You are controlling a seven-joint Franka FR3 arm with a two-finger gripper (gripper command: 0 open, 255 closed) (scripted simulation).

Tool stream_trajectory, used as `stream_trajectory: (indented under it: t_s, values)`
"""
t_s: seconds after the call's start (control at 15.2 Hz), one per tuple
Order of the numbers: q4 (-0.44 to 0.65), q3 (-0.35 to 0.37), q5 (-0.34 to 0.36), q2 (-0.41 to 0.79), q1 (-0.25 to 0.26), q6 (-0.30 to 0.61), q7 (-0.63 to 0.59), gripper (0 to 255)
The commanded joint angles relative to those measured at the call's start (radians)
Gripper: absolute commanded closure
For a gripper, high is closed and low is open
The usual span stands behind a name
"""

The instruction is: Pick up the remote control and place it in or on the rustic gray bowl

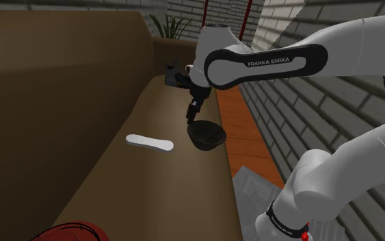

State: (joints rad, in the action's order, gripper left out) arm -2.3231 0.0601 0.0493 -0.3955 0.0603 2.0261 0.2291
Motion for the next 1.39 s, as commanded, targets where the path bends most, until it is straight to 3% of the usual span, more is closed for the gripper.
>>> stream_trajectory:
  t_s: [0.0,0.92,1.32]
  values:
    - [0.025,0.008,-0.005,0.073,0.011,0.048,0.009,0]
    - [0.315,0.057,-0.005,0.581,0.065,0.250,0.098,0]
    - [0.310,0.056,0.003,0.637,0.069,0.310,0.095,0]
